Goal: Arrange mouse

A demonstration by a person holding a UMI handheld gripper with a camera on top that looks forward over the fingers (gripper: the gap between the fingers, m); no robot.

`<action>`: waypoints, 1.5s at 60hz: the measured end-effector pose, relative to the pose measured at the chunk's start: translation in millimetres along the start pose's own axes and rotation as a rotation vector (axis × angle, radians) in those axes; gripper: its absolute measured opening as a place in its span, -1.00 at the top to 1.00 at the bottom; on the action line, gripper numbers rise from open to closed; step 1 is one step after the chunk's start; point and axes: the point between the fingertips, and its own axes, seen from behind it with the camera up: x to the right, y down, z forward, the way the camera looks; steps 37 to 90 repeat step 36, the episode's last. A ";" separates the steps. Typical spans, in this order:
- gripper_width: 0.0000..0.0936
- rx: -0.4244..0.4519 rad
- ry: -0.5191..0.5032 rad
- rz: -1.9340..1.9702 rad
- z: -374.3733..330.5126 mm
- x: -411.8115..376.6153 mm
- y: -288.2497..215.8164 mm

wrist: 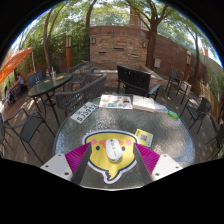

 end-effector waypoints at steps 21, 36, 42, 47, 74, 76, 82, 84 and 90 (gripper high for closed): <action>-0.84 0.012 0.054 -0.010 -97.8 9.1 18.6; -0.84 0.005 0.039 -0.013 -107.9 1.3 24.9; -0.84 0.005 0.039 -0.013 -107.9 1.3 24.9; -0.84 0.005 0.039 -0.013 -107.9 1.3 24.9; -0.84 0.005 0.039 -0.013 -107.9 1.3 24.9; -0.84 0.005 0.039 -0.013 -107.9 1.3 24.9; -0.84 0.005 0.039 -0.013 -107.9 1.3 24.9; -0.84 0.005 0.039 -0.013 -107.9 1.3 24.9; -0.84 0.005 0.039 -0.013 -107.9 1.3 24.9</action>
